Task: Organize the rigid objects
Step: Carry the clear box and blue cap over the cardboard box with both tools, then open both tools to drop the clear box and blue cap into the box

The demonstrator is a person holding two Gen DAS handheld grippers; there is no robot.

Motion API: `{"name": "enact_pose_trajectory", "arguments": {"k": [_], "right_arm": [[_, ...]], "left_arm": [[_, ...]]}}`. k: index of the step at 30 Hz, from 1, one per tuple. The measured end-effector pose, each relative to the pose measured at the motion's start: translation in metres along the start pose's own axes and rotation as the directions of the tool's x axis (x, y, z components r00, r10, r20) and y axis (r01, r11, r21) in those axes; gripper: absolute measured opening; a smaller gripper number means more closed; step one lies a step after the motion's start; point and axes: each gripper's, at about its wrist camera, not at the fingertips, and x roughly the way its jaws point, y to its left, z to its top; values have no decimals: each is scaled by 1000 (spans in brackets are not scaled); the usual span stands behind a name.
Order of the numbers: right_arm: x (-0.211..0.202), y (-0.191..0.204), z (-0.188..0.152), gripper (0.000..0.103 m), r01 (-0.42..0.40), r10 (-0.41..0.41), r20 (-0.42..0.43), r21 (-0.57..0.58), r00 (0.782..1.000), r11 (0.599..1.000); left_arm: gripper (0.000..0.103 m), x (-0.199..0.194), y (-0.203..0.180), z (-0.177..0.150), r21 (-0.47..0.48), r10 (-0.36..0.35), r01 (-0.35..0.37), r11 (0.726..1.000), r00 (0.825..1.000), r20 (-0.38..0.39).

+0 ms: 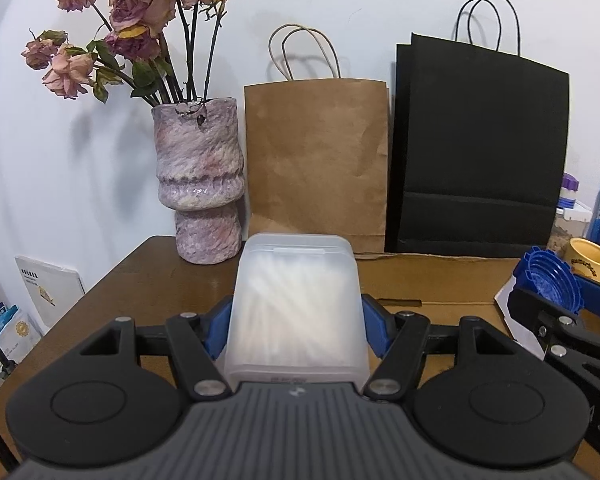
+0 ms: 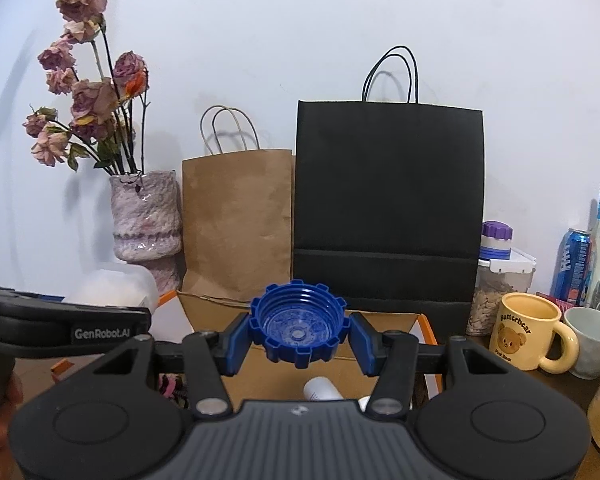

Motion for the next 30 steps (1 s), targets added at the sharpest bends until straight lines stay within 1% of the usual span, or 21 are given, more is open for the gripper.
{"name": "enact_pose_trajectory", "arguments": {"k": [15,24,30], "right_arm": [[43,0,-1,52,6,-7,-38,-36,999,999],[57,-2,-3,52,10,-13,-64,-44,998,999],[58,-5,-6,52,14,-17,-81,-40,997,999]], "left_arm": [[66,45,-4,6,22,15,-15,1000,999,-32],[66,60,-3,6,34,22,-20,999,998,-53],[68,62,-2,5,39,19,-17,999,998,-60]]}}
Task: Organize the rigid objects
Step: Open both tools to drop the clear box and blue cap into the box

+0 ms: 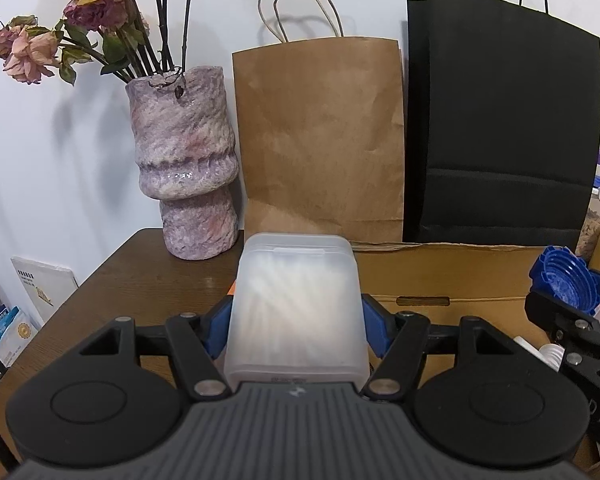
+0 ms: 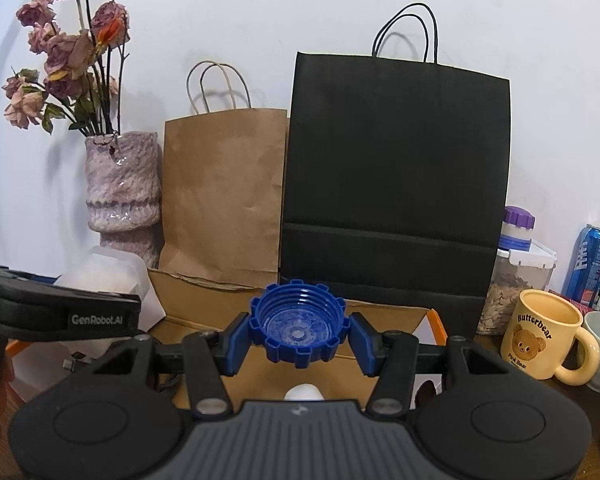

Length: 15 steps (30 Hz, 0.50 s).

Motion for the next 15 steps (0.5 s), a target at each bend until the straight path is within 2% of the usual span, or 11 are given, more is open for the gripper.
{"name": "enact_pose_trajectory", "arguments": {"k": [1,3,5,6,7,10,15], "right_arm": [[0,-1,0,52,-3,3,-5,4,1000,1000],[0,-3,-1,55,3,-3,-9,12,1000,1000],[-1,-6,-1,79,14,-14,-4,24,1000,1000],[-1,-8,-1,85,18,-18,0,30,1000,999],[-2,-9,0,90,21,-21,3,33,1000,999],[-3,-11,0,103,34,-34,8,38,999,999],[-3,-13,0,103,38,-38,5,47,999,998]], "left_arm": [[68,0,0,0,1,4,-4,1000,1000,0],[84,-1,-1,0,4,23,-23,1000,1000,8],[91,-3,0,0,4,26,-26,1000,999,24],[100,-4,1,0,3,24,-24,1000,999,27],[103,-5,1,0,1,26,-26,1000,999,30],[103,-6,2,1,-1,24,-24,1000,999,36],[103,-5,4,0,-14,31,-31,999,999,28]]}}
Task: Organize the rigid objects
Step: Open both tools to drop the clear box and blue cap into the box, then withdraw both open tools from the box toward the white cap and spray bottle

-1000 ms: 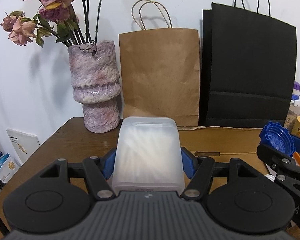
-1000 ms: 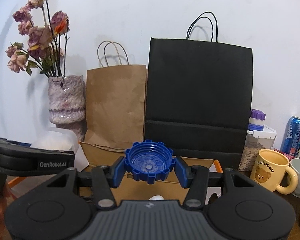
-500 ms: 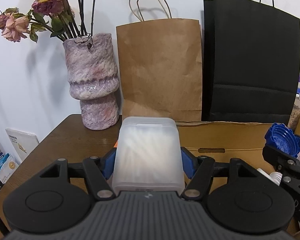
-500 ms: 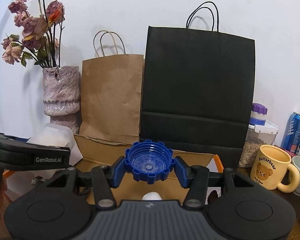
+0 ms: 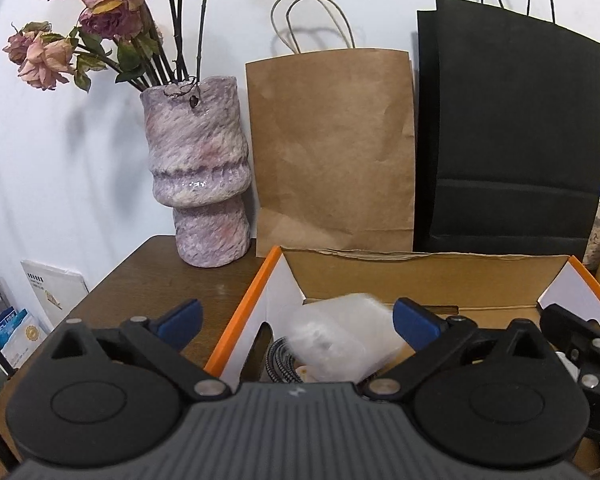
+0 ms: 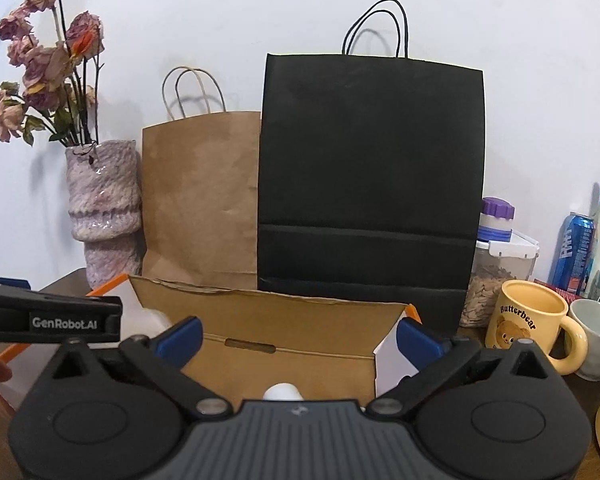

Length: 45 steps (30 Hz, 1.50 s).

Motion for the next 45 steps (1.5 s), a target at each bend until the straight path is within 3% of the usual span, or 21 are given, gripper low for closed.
{"name": "enact_pose_trajectory", "arguments": {"k": [19,45], "right_arm": [[-11,-2,1,103,1,-1,8,2,1000,1000],[-80,-18,-16,103,24,-23,35,-21,999,999]], "left_arm": [[103,-7,5,-1,-11,-15,15,1000,1000,-4],[103,-72,21,-25,-30,-48,49,998,999,16]]}}
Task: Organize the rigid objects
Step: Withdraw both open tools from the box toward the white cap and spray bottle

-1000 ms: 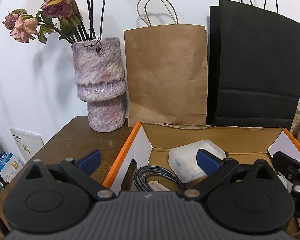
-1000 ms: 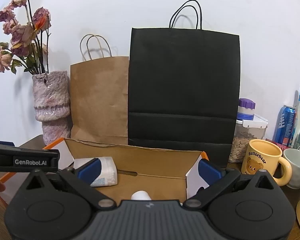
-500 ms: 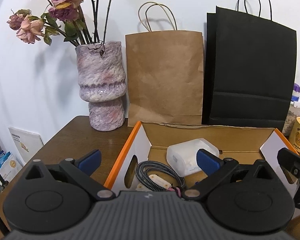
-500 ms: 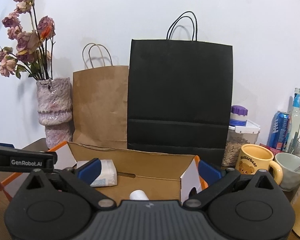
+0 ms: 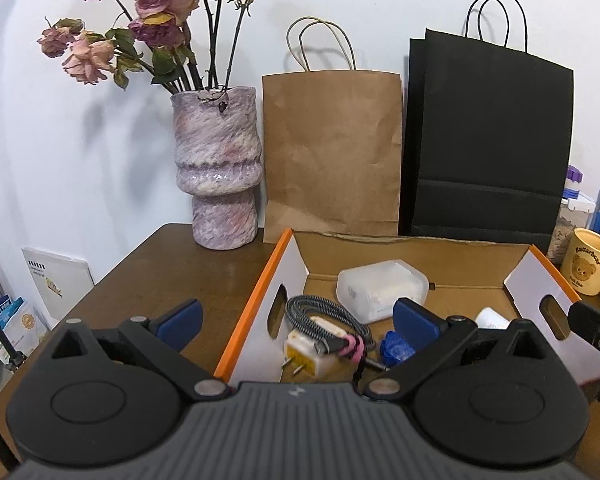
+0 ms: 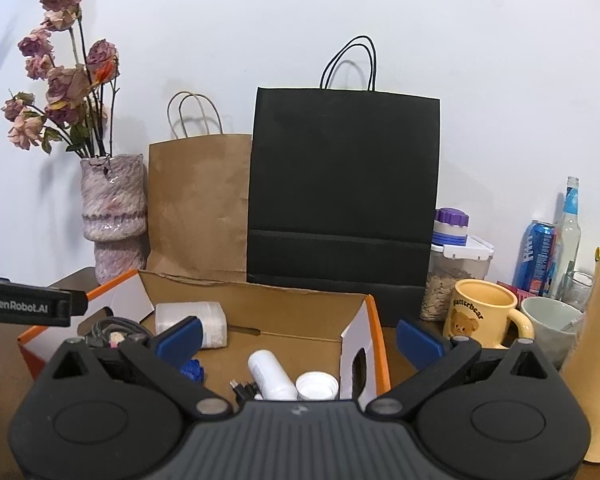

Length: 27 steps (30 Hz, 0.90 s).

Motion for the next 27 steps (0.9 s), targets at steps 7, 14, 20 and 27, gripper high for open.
{"name": "enact_pose_trajectory", "arguments": {"k": [7,14,20,27], "right_arm": [[-25,-1,-10,103,-5,5,-8,-9,1000,1000],[-51,1,-23,103,-21,21,-20,-17,1000,1000],[-75,4,-36,103,-34,34,-31,-23,999,999],[-102,7,-47,103,-61,60,-43,-27,997,998]], "left_arm": [[103,-21,6,-12,-1,-10,10,1000,1000,-8],[103,-44,11,-26,7,-26,27,1000,999,-20],[103,-66,12,-41,34,-42,43,998,999,-28],[103,-90,12,-61,60,-68,70,996,997,-40]]}}
